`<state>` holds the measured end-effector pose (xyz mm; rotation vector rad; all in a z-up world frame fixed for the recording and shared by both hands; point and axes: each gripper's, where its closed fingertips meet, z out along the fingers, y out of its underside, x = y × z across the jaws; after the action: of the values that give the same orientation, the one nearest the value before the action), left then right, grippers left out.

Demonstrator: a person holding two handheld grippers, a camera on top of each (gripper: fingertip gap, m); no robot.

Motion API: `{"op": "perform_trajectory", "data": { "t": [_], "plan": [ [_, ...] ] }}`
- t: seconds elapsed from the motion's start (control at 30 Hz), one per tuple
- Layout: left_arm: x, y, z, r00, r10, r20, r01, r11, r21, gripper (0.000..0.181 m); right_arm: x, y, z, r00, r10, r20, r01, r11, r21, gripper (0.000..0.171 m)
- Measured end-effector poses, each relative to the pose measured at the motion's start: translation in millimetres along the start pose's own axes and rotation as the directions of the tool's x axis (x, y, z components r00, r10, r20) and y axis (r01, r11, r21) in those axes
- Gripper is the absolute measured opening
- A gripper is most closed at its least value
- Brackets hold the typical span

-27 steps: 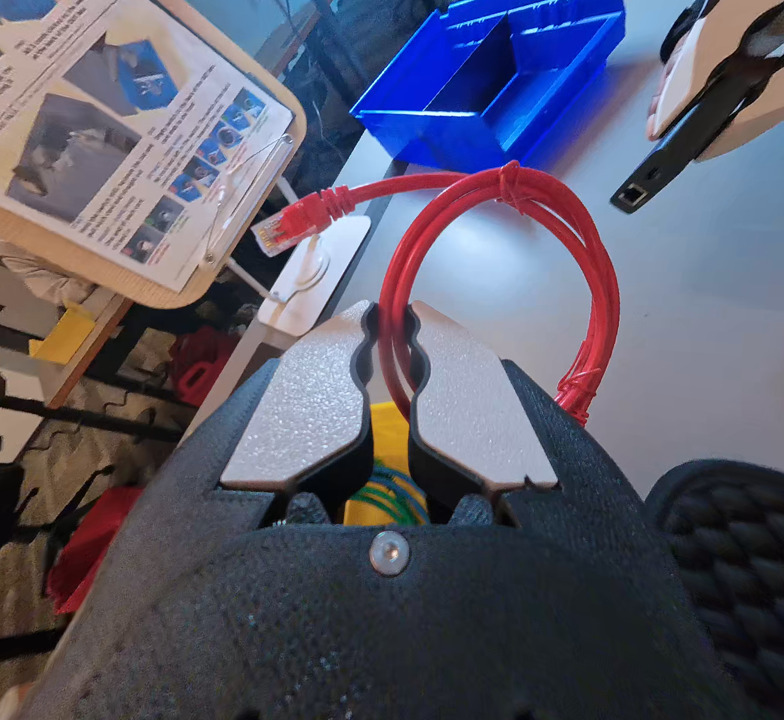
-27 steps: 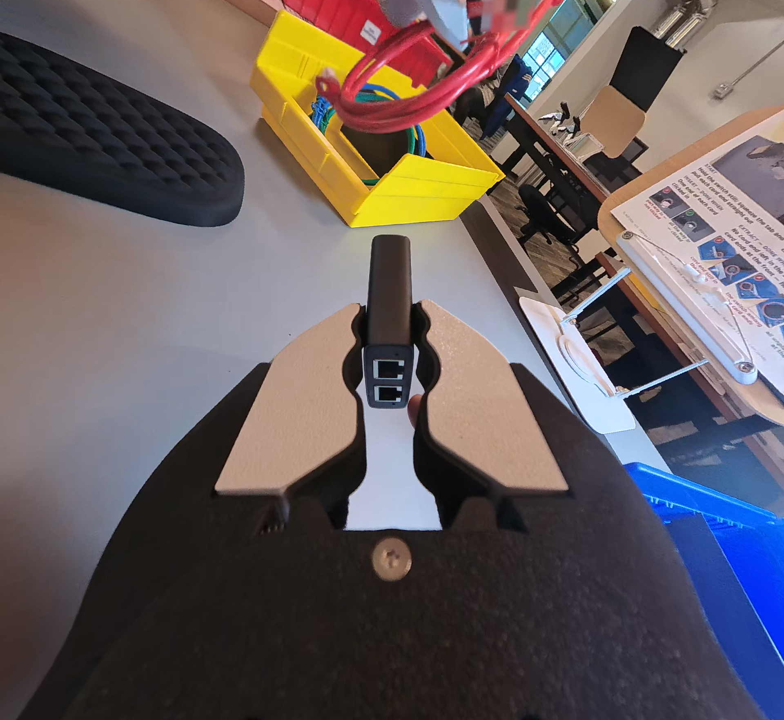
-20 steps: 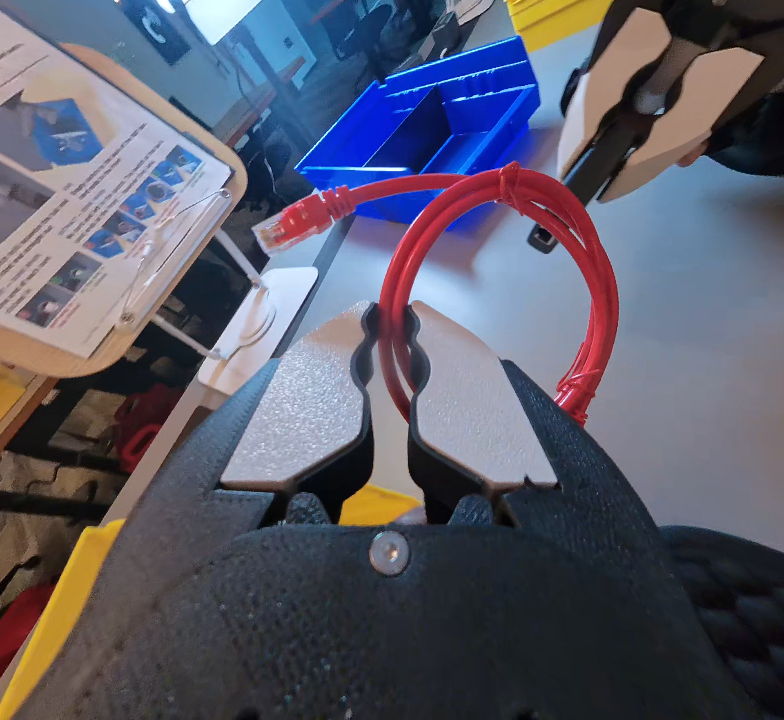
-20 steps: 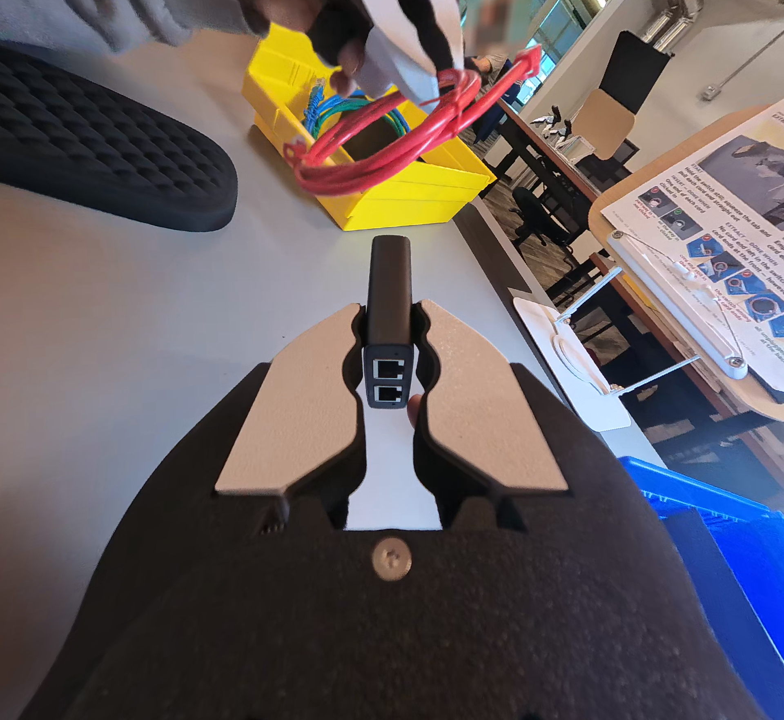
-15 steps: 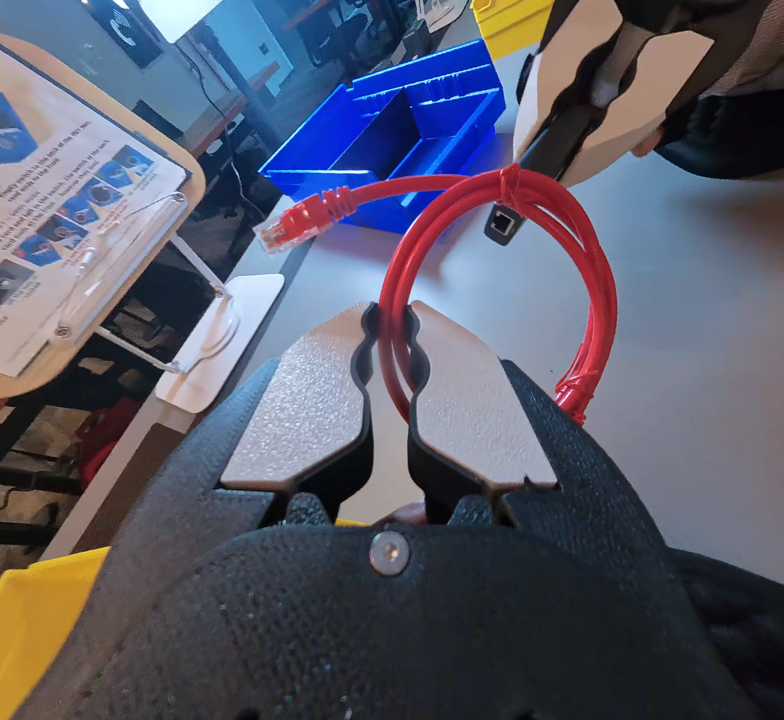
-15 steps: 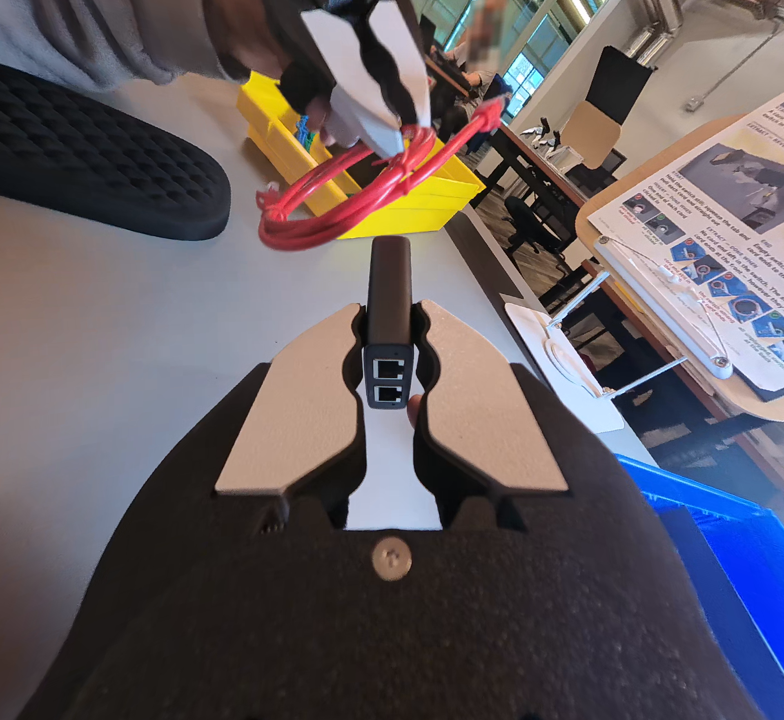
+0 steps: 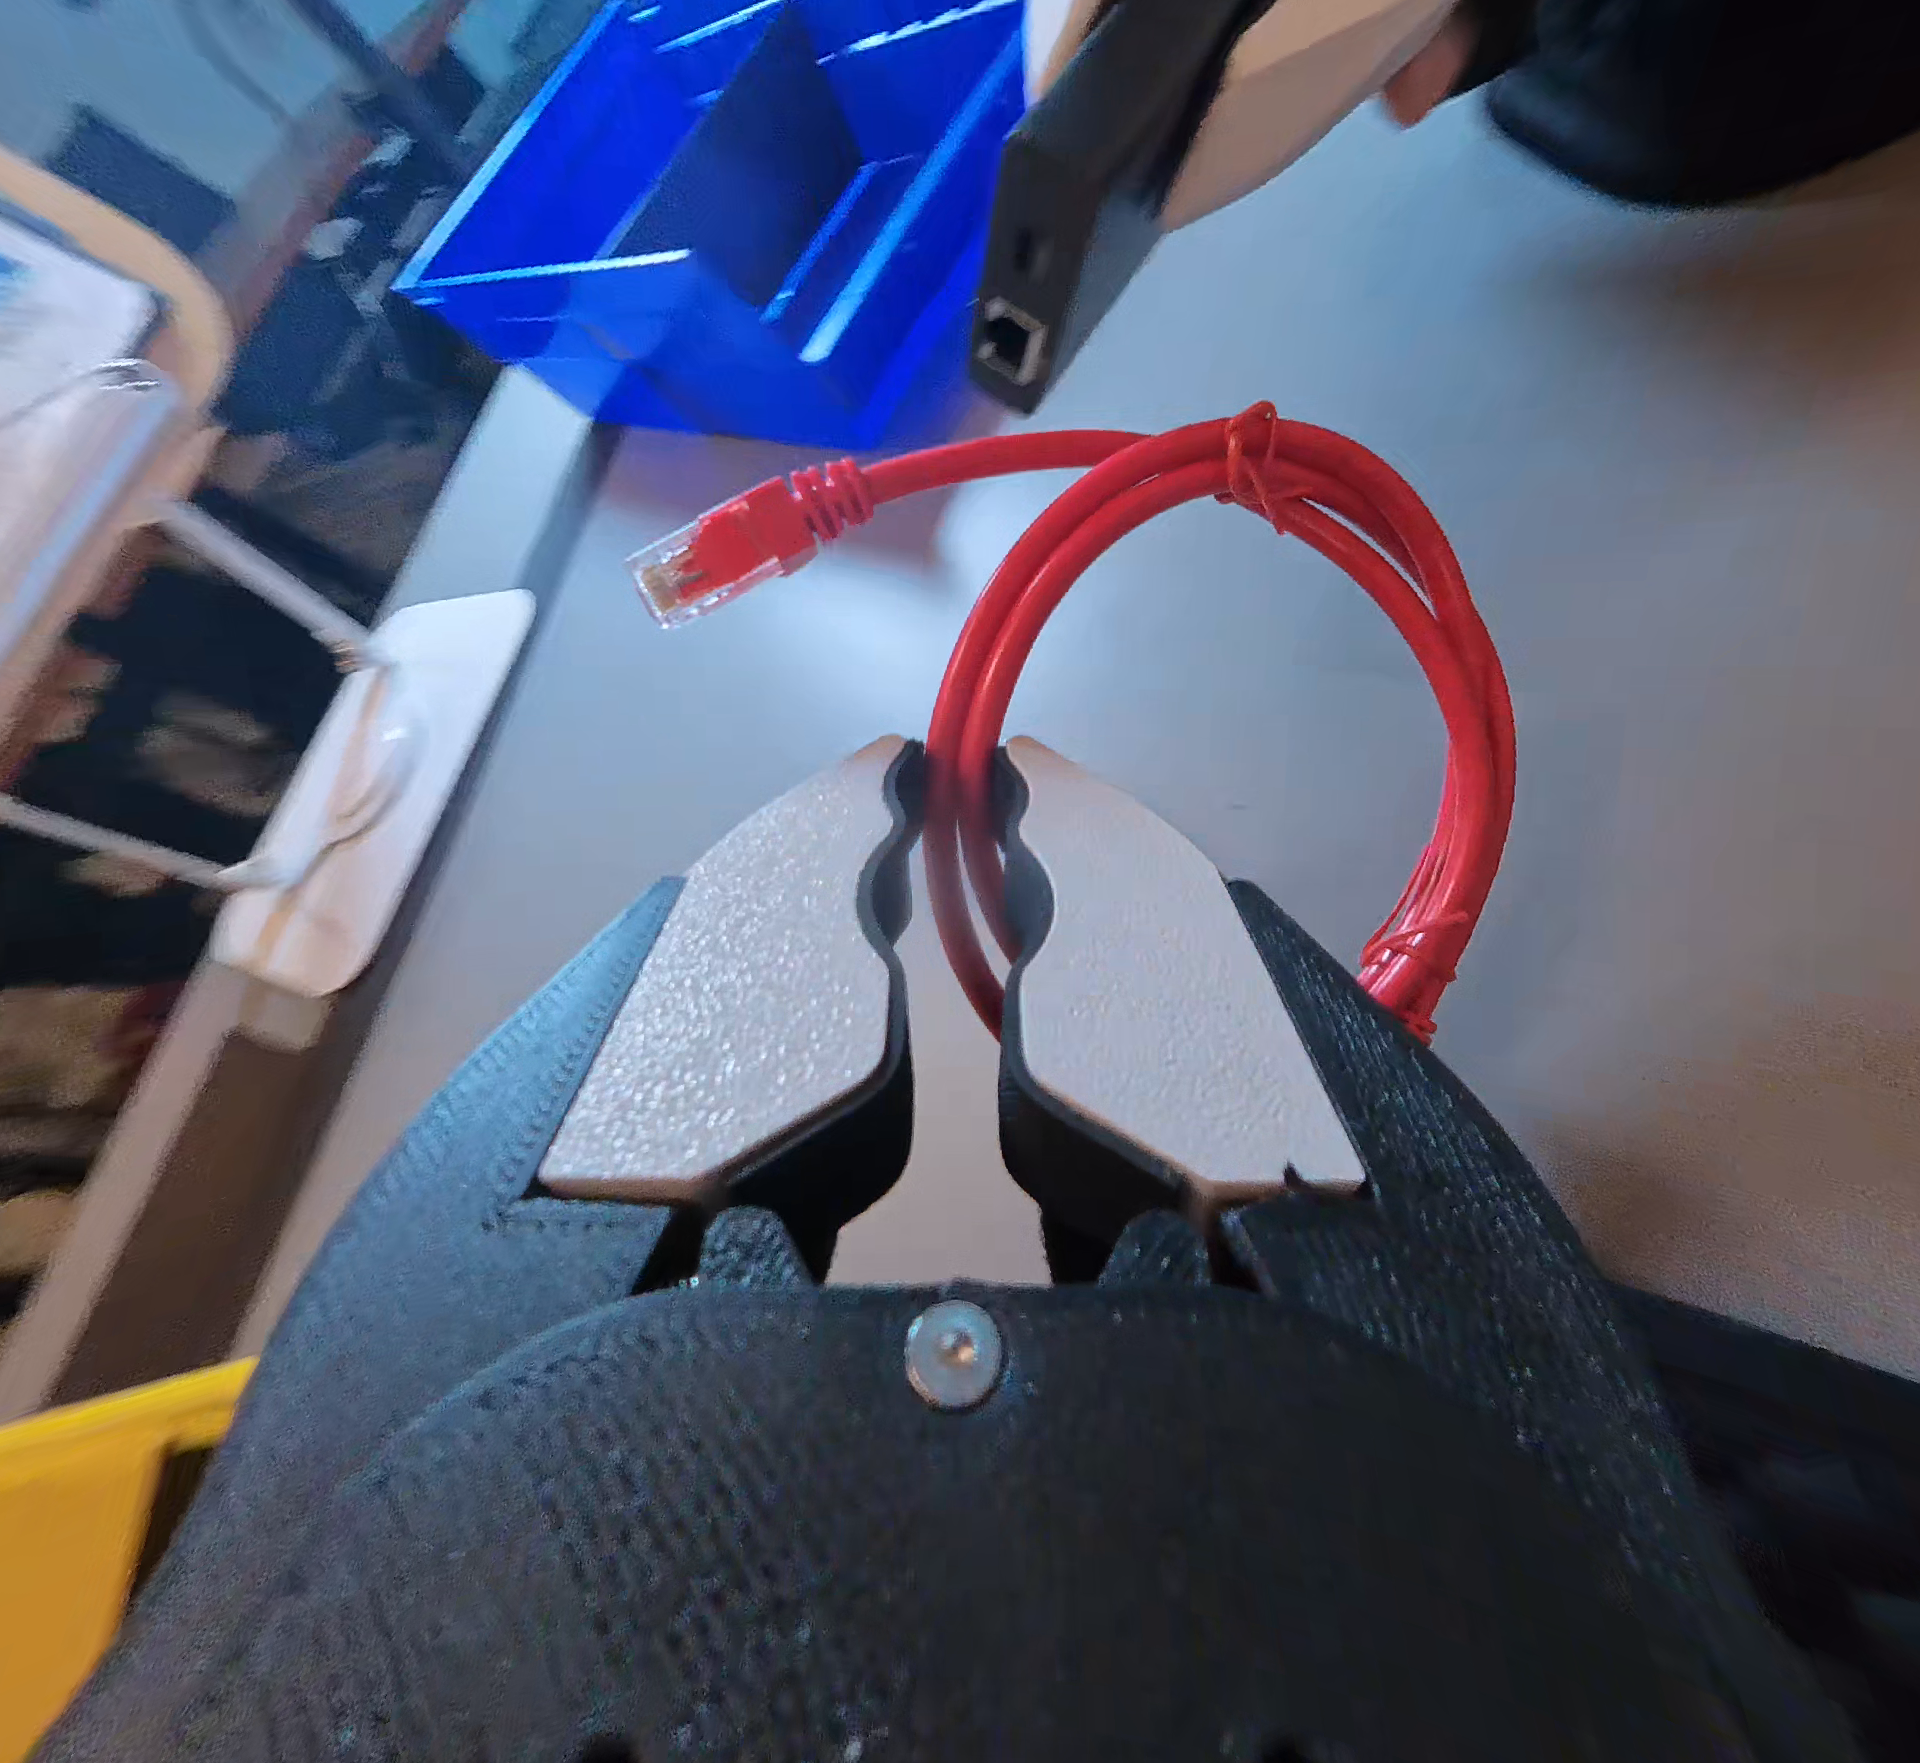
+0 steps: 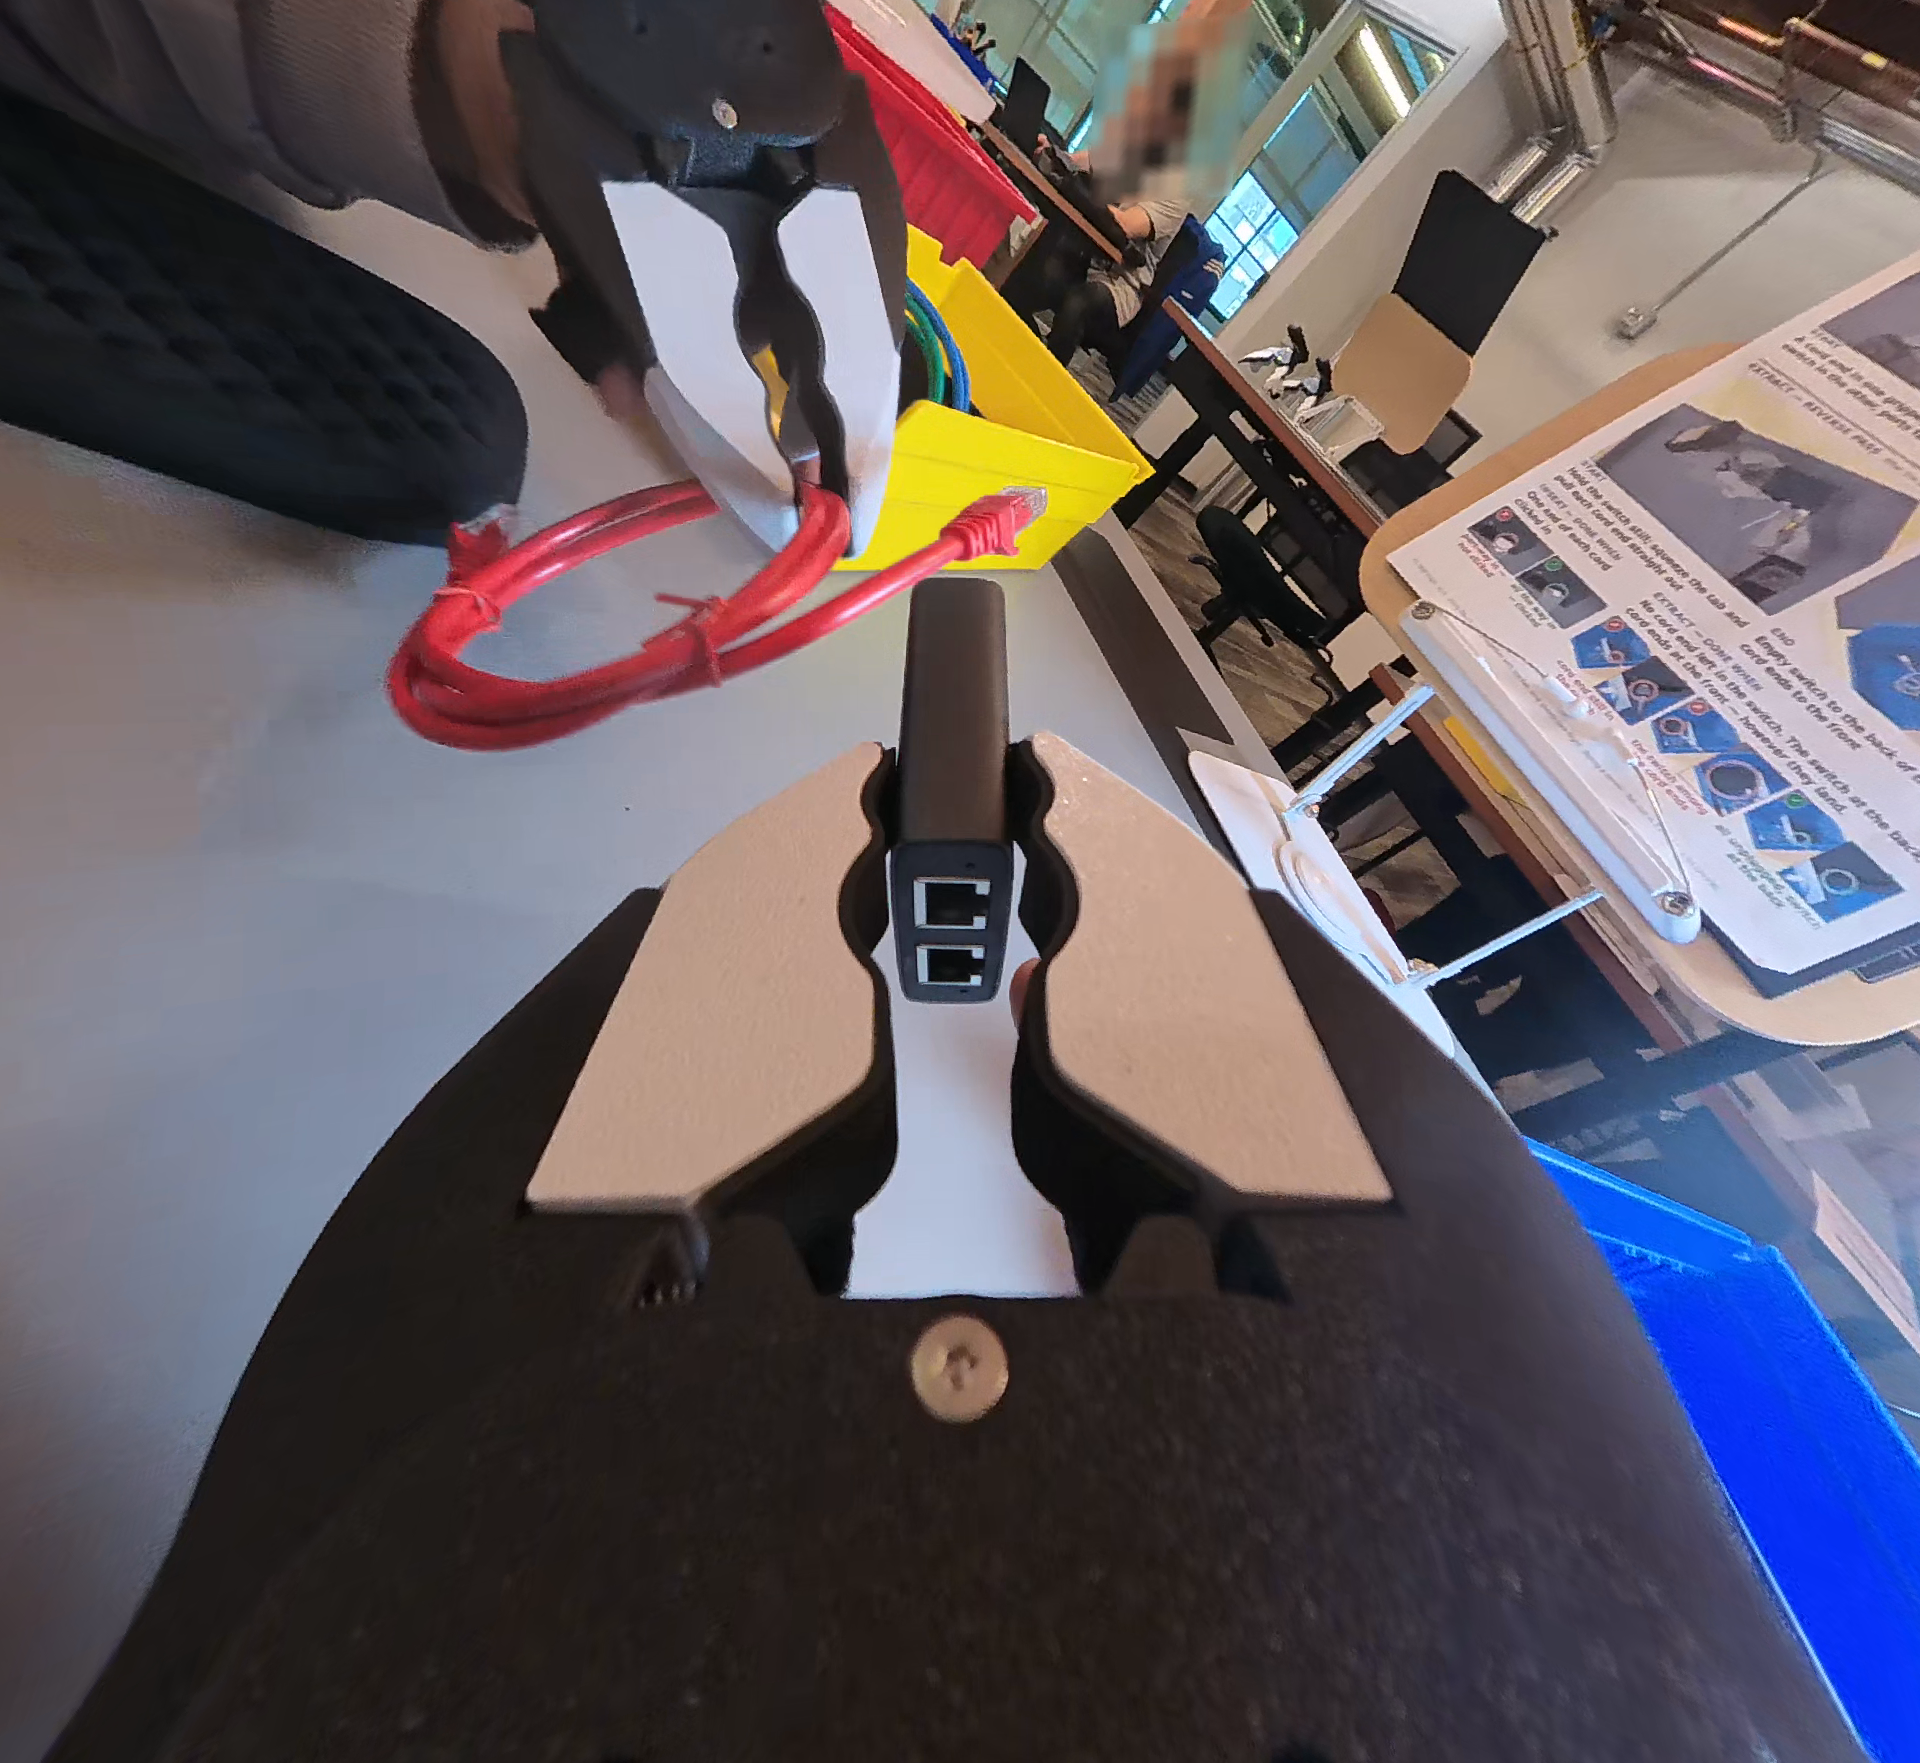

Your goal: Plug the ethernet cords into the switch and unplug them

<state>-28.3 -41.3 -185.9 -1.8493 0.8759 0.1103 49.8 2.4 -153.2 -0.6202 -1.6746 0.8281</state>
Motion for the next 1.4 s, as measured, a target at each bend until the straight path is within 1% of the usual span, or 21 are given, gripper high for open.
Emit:
{"op": "perform_trajectory", "data": {
  "t": [0.07, 0.1, 0.13, 0.17, 0.2, 0.23, 0.3, 0.33, 0.37, 0.4, 0.47, 0.57, 0.6, 0.73, 0.87, 0.93, 0.97, 1.03, 1.13, 1.27, 1.4],
  "plan": [
    [-22, 3, -2, 0.983, 0.060, 0.171, -0.051, 0.997, -0.055, 0.012, 2, 1, -1, 1.000, -0.008, -0.014, 0.008, 1.000, -0.002, 0.020],
    [-34, 5, -6, 0.959, 0.107, 0.264, -0.084, 0.992, -0.098, 0.013, 3, 1, -1, 1.000, -0.011, -0.017, 0.011, 1.000, -0.005, 0.020],
    [-42, 7, -9, 0.929, 0.163, 0.331, -0.118, 0.981, -0.152, 0.013, 3, 2, -1, 1.000, -0.011, -0.016, 0.011, 1.000, -0.008, 0.021],
    [-45, 9, -10, 0.908, 0.219, 0.357, -0.151, 0.967, -0.206, 0.016, 3, 3, -1, 1.000, -0.012, -0.016, 0.011, 1.000, -0.011, 0.021],
    [-40, 11, -7, 0.908, 0.251, 0.335, -0.175, 0.955, -0.241, 0.019, 3, 4, 0, 1.000, -0.014, -0.015, 0.014, 1.000, -0.015, 0.021],
    [-30, 10, -3, 0.926, 0.239, 0.292, -0.173, 0.956, -0.236, 0.021, 3, 5, 0, 1.000, -0.016, -0.013, 0.016, 1.000, -0.022, 0.020],
    [-8, -5, 0, 0.979, 0.113, 0.169, -0.092, 0.988, -0.126, 0.027, 2, 8, 1, 1.000, -0.019, -0.012, 0.019, 0.999, -0.034, 0.021],
    [7, -17, -4, 0.999, 0.020, 0.050, -0.018, 0.999, -0.047, 0.030, 2, 9, 1, 1.000, -0.019, -0.011, 0.019, 0.999, -0.038, 0.021],
    [23, -28, -10, 0.994, -0.066, -0.089, 0.068, 0.997, 0.020, 0.033, 3, 10, 0, 1.000, -0.019, -0.012, 0.018, 0.999, -0.040, 0.021],
    [30, -37, -16, 0.976, -0.129, -0.177, 0.142, 0.988, 0.067, 0.033, 4, 10, 0, 1.000, -0.019, -0.017, 0.018, 0.999, -0.040, 0.021],
    [28, -43, -24, 0.960, -0.165, -0.226, 0.196, 0.973, 0.122, 0.033, 8, 9, -1, 1.000, -0.014, -0.026, 0.013, 0.999, -0.040, 0.020],
    [32, -41, -28, 0.931, -0.189, -0.312, 0.241, 0.961, 0.138, 0.047, 14, 11, -5, 0.999, -0.007, -0.045, 0.005, 0.999, -0.043, 0.020],
    [34, -37, -26, 0.930, -0.178, -0.321, 0.230, 0.964, 0.131, 0.051, 16, 12, -6, 0.999, -0.002, -0.051, 0.000, 0.999, -0.045, 0.020],
    [51, -19, -4, 0.941, -0.055, -0.335, 0.078, 0.996, 0.054, 0.055, 24, 16, -10, 0.997, 0.007, -0.076, -0.011, 0.998, -0.059, 0.020],
    [62, -9, 17, 0.931, 0.112, -0.348, -0.117, 0.993, 0.006, 0.047, 28, 20, -12, 0.996, 0.020, -0.088, -0.026, 0.997, -0.068, 0.021],
    [67, -12, 24, 0.906, 0.191, -0.377, -0.196, 0.980, 0.028, 0.040, 29, 21, -13, 0.996, 0.021, -0.091, -0.028, 0.997, -0.073, 0.021],
    [74, -15, 26, 0.884, 0.226, -0.410, -0.226, 0.973, 0.049, 0.037, 29, 22, -13, 0.995, 0.023, -0.093, -0.030, 0.997, -0.074, 0.021],
    [89, -21, 29, 0.829, 0.279, -0.484, -0.270, 0.959, 0.090, 0.038, 30, 23, -13, 0.995, 0.026, -0.096, -0.034, 0.996, -0.079, 0.021],
    [113, -22, 34, 0.724, 0.352, -0.594, -0.358, 0.927, 0.113, 0.041, 32, 25, -13, 0.995, 0.036, -0.097, -0.044, 0.996, -0.084, 0.021],
    [134, -15, 44, 0.598, 0.385, -0.703, -0.458, 0.884, 0.096, 0.045, 30, 27, -15, 0.996, 0.050, -0.075, -0.055, 0.996, -0.077, 0.021],
    [148, -17, 57, 0.518, 0.390, -0.761, -0.492, 0.864, 0.108, 0.044, 27, 20, -21, 0.998, 0.040, -0.038, -0.042, 0.998, -0.040, 0.021]
  ]
}}
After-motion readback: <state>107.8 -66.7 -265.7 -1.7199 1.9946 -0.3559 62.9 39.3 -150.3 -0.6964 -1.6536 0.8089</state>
